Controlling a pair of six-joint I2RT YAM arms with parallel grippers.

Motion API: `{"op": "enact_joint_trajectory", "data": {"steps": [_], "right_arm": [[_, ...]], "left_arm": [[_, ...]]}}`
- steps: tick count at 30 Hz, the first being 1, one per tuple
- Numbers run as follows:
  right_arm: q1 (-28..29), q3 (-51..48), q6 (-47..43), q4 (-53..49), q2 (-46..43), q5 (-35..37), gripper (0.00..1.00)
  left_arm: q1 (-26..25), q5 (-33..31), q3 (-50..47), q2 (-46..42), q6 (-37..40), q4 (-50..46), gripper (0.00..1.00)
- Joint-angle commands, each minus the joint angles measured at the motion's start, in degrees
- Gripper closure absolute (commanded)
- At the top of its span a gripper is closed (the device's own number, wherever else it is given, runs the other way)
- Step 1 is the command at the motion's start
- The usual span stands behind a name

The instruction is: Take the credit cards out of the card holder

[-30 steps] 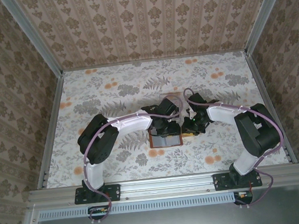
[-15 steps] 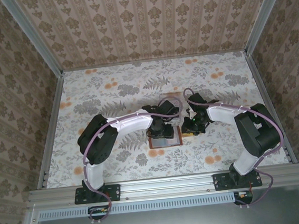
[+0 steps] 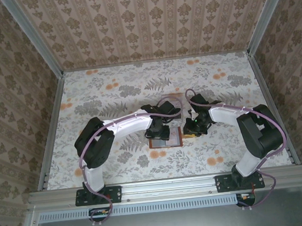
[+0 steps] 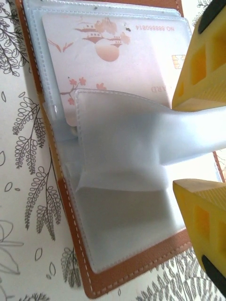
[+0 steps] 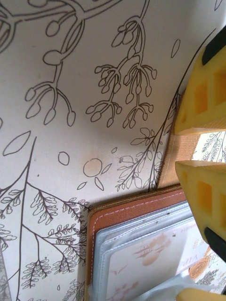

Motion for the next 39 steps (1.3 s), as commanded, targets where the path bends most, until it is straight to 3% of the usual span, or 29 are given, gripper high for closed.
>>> {"op": "enact_joint_trajectory", "data": {"steps": [1, 26, 39], "right_arm": [[-0.1, 1.0, -0.8, -2.7, -1.0, 2.0, 0.77], [-0.1, 1.6, -1.0, -2.9, -0.8, 2.1, 0.77], [-0.1, 2.0, -1.2, -2.9, -0.1, 2.3, 0.77]], "left_arm": [[-0.2, -2.1, 0.8, -2.7, 0.7, -3.0, 0.59], [-0.2, 1.4, -0.2, -7.4, -0.2, 1.5, 0.99], [0.0, 4.1, -1.9, -8.1, -0.5, 4.0, 1.00]]}}
